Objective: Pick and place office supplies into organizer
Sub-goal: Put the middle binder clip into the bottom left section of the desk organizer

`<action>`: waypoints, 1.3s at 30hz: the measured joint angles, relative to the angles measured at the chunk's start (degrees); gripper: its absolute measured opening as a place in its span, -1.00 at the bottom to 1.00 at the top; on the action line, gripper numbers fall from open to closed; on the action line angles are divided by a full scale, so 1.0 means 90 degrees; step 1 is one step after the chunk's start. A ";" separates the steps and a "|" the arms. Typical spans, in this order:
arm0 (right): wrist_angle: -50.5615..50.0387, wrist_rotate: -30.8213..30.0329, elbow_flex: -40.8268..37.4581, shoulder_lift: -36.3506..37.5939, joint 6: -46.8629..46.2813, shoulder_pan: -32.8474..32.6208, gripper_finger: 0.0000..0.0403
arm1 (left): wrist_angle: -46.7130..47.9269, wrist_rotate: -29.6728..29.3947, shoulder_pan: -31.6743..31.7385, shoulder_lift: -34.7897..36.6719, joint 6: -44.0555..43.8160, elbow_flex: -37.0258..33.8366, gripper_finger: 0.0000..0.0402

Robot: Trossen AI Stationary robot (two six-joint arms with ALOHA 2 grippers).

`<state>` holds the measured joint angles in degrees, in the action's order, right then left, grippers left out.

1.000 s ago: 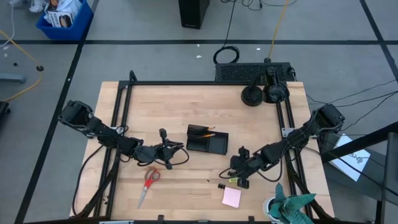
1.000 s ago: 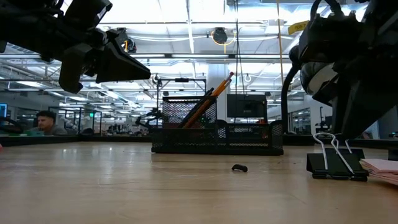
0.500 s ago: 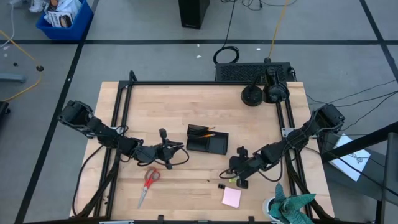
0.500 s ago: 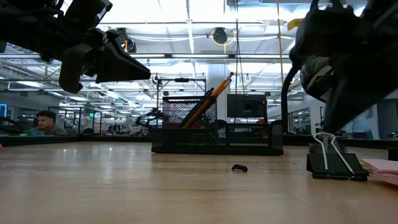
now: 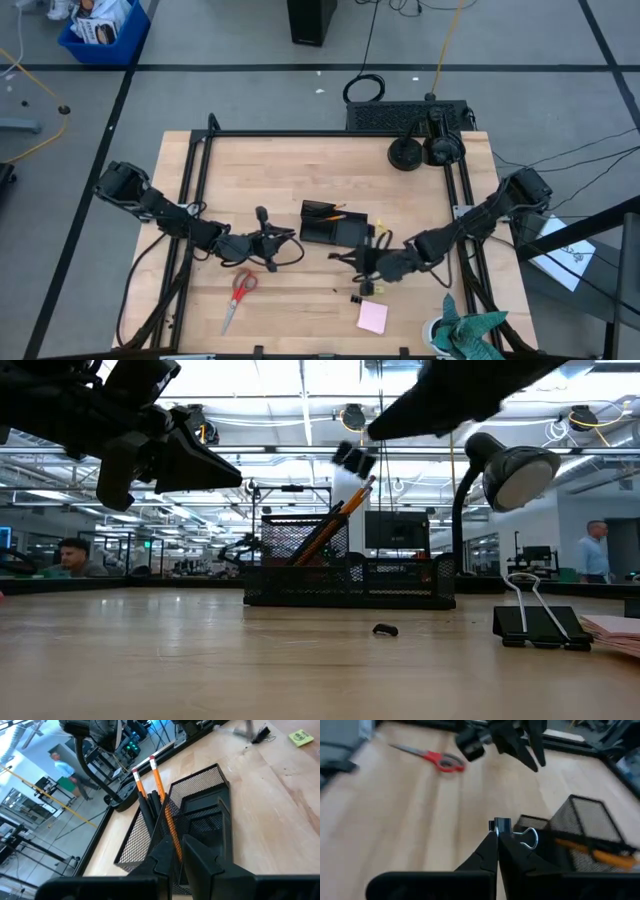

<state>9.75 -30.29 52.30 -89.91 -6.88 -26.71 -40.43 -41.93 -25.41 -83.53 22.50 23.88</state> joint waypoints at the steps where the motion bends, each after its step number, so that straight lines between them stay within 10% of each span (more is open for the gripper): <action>1: -0.0008 0.0018 0.0092 -0.0136 0.0142 0.0090 -1.00 | 0.0000 -0.0038 0.0000 0.0000 0.0002 0.0000 -0.77; 14: -0.0141 -0.1450 0.1355 -0.2052 0.1465 0.0472 -1.00 | 0.0006 -0.0233 -0.0001 0.0000 0.0038 0.0000 -0.77; 39: -0.0730 -0.0730 0.1374 -0.2375 0.0511 0.1072 -1.00 | 0.0039 -0.0238 -0.0001 0.0000 0.0029 0.0000 -0.77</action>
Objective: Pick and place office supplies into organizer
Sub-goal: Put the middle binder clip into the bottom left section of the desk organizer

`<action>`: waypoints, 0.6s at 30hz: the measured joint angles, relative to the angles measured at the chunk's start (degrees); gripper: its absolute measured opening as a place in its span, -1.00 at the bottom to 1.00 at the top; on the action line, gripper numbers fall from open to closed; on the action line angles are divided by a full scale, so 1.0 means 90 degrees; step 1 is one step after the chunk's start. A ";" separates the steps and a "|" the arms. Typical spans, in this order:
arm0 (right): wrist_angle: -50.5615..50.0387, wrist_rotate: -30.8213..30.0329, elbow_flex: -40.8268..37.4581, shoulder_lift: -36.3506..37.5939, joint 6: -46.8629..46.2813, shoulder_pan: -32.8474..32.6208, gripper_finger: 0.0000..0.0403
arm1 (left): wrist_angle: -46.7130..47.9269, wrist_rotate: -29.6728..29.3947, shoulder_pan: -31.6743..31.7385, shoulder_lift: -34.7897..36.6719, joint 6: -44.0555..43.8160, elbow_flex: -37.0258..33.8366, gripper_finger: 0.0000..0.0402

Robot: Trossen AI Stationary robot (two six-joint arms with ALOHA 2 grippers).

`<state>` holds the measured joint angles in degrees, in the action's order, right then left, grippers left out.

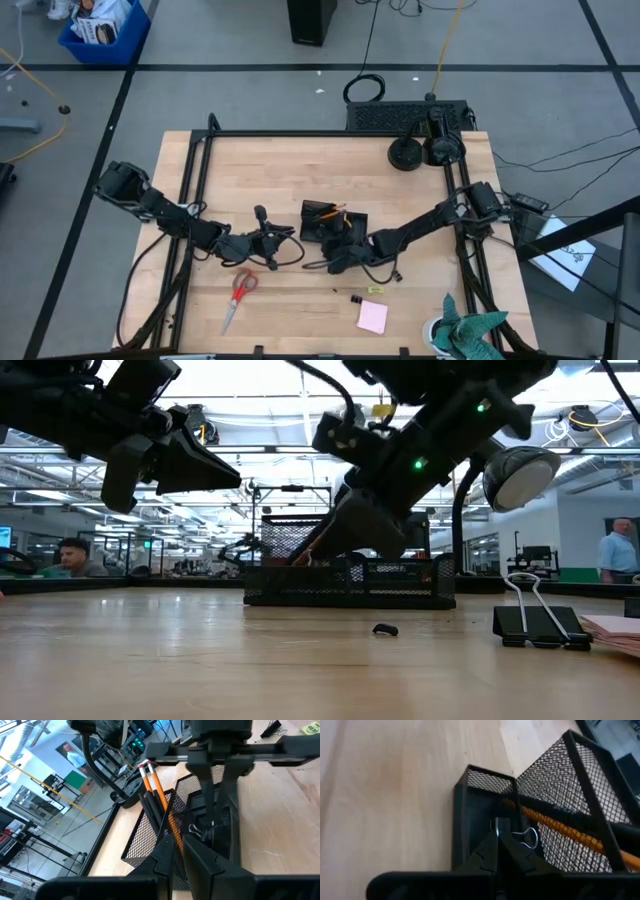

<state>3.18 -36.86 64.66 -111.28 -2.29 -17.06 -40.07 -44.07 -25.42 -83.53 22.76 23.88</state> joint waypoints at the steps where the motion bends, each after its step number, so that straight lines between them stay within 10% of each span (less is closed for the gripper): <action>1: -0.0042 0.0083 0.0000 0.0000 -0.0009 0.0025 -1.00 | 0.0002 0.0000 0.0000 -0.0001 -0.0002 0.0000 -0.77; 18: -0.0132 0.0726 0.0000 0.0009 -0.0437 0.0146 -0.84 | 0.0002 0.0010 -0.0001 0.0000 -0.0012 0.0000 -0.77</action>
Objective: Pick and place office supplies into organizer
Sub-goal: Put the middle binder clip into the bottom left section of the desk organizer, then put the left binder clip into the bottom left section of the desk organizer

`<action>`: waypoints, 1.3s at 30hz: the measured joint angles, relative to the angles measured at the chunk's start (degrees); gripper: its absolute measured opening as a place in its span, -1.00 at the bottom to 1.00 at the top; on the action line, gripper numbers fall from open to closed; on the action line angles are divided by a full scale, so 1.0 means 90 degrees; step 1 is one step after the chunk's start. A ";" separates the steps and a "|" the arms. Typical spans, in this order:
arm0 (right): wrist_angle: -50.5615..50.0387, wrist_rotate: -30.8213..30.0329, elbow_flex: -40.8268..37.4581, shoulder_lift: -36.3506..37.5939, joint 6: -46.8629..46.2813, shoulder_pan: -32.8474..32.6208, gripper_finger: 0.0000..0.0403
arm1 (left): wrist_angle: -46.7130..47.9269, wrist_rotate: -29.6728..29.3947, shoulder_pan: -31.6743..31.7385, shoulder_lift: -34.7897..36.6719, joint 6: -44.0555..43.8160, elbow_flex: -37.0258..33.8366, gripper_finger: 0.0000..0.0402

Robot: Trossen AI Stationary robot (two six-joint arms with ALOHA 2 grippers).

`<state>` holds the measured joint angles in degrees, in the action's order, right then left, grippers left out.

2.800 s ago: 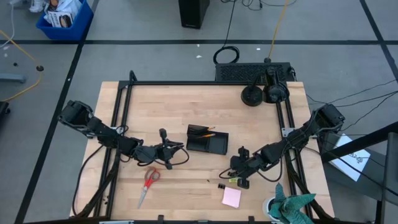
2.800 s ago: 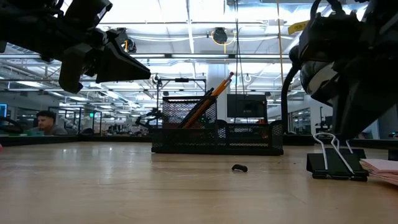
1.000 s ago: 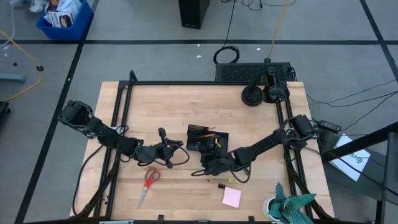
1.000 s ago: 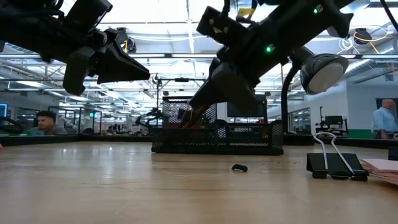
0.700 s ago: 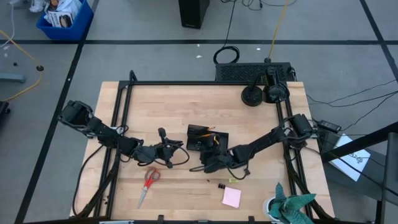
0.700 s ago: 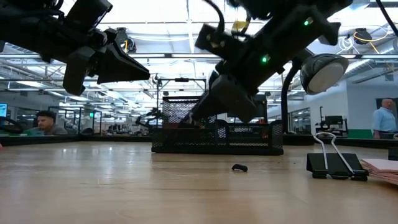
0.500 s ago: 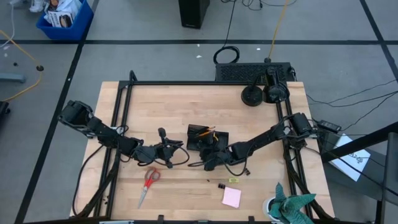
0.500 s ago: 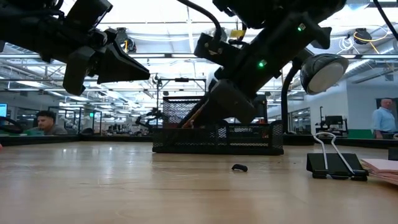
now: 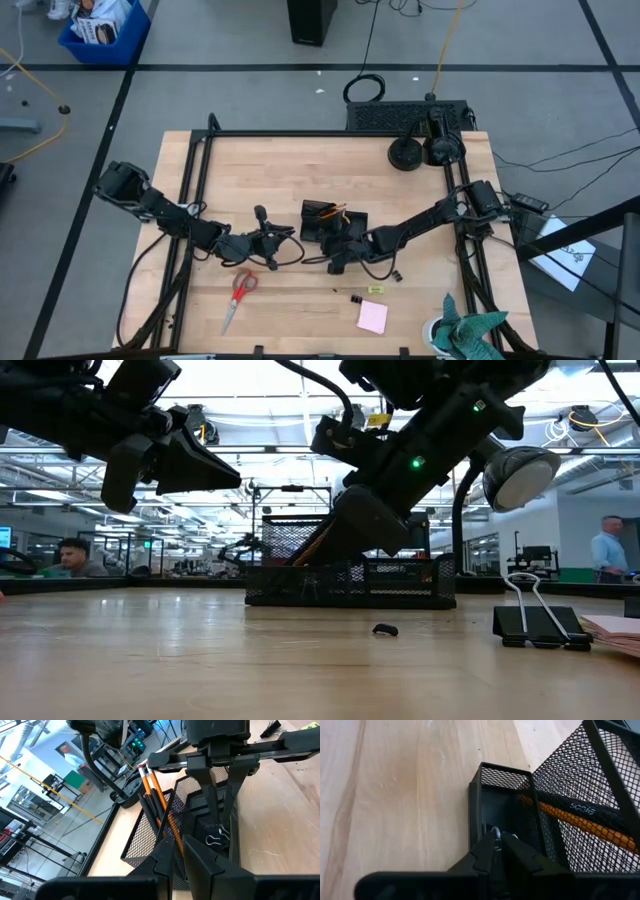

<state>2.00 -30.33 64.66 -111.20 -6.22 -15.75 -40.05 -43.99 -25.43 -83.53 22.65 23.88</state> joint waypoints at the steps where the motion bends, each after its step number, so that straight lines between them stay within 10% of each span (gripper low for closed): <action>1: -0.0002 -0.0007 0.0000 0.0000 0.0002 0.0000 -0.82 | -0.0002 0.0000 0.0000 0.0000 0.0000 0.0002 -0.77; 15: -0.0687 -0.0493 -0.0010 0.1509 0.0210 -0.0615 -0.62 | 0.0000 0.0005 0.0002 -0.0002 -0.0029 0.0000 -0.77; 26: -0.1630 0.3070 -0.0002 0.1976 -0.1630 -0.1150 -0.62 | 0.0000 0.0063 0.0000 0.0000 -0.0079 0.0000 -0.77; 39: -0.2137 0.3908 -0.0007 0.0789 -0.2903 -0.1181 -0.36 | 0.0000 0.0068 0.0001 -0.0002 -0.0124 0.0000 -0.77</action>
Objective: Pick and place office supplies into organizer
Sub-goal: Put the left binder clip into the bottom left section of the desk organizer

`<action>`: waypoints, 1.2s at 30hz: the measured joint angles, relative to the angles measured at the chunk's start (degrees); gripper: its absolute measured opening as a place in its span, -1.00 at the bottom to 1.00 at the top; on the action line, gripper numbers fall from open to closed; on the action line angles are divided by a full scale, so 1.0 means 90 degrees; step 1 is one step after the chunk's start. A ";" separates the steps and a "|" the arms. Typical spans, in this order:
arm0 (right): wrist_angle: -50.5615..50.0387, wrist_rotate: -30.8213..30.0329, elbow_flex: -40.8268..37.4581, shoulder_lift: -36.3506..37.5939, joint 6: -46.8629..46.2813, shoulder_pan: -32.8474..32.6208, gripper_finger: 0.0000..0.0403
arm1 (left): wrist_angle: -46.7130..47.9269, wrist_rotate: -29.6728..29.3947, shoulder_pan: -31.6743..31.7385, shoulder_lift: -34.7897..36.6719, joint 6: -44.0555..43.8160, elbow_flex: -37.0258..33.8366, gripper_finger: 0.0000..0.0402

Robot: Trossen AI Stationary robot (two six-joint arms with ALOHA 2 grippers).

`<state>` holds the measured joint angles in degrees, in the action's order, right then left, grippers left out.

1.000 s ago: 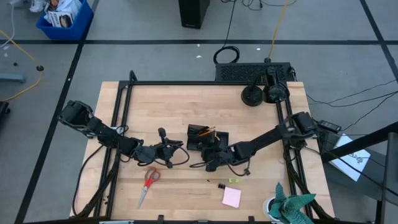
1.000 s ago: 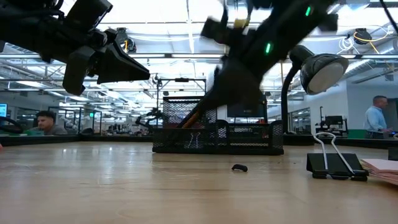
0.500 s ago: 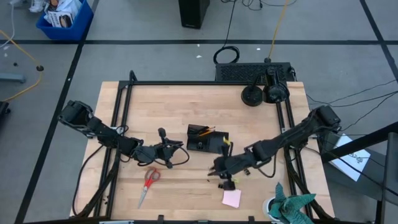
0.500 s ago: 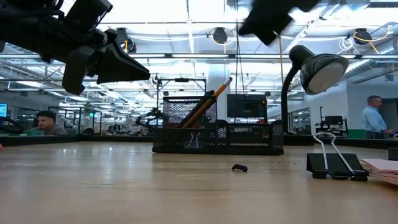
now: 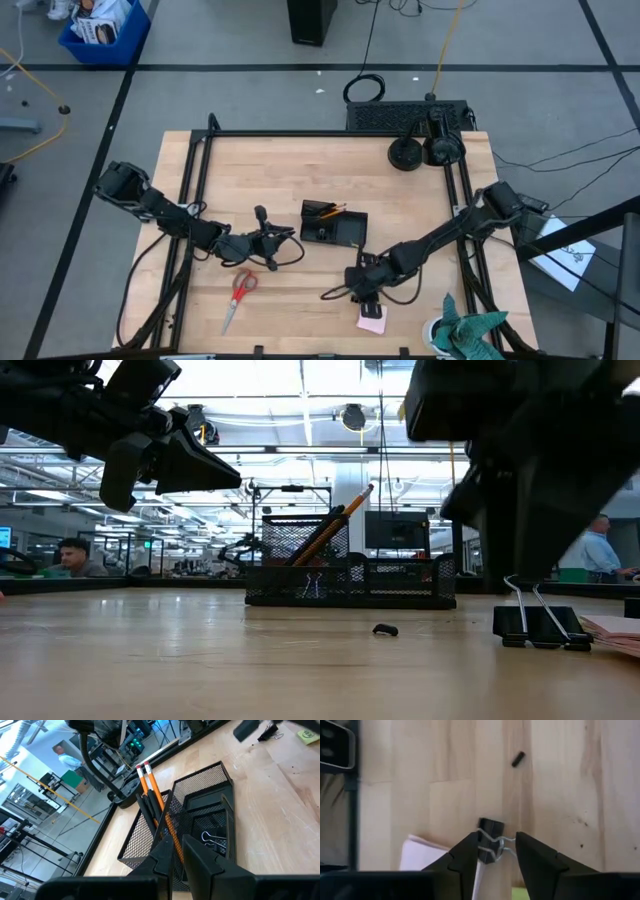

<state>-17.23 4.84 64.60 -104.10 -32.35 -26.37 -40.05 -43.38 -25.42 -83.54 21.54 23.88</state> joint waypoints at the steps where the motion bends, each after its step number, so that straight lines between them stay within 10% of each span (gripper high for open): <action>1: -0.0021 0.0020 0.0000 -0.0049 -0.0022 0.0017 -0.34 | 0.0000 0.0000 -0.0001 0.0000 0.0000 0.0000 -0.77; 10: -0.0121 0.0326 0.0000 -0.0084 0.0066 0.0097 -0.33 | 0.0096 0.0000 0.0001 0.0000 0.0001 0.0002 -0.77; 25: -0.0121 0.0282 0.0007 -0.0065 0.0329 0.0102 -0.97 | 0.0153 -0.0002 -0.0001 0.0002 -0.0075 0.0000 -0.77; 36: -0.0144 -0.1573 0.0377 -0.0049 0.1308 0.0107 -0.99 | 0.0150 -0.0005 -0.0001 0.0002 -0.0080 0.0000 -0.77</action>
<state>-18.53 -9.32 68.00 -104.54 -20.57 -25.41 -38.70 -43.42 -25.43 -83.53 20.82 23.88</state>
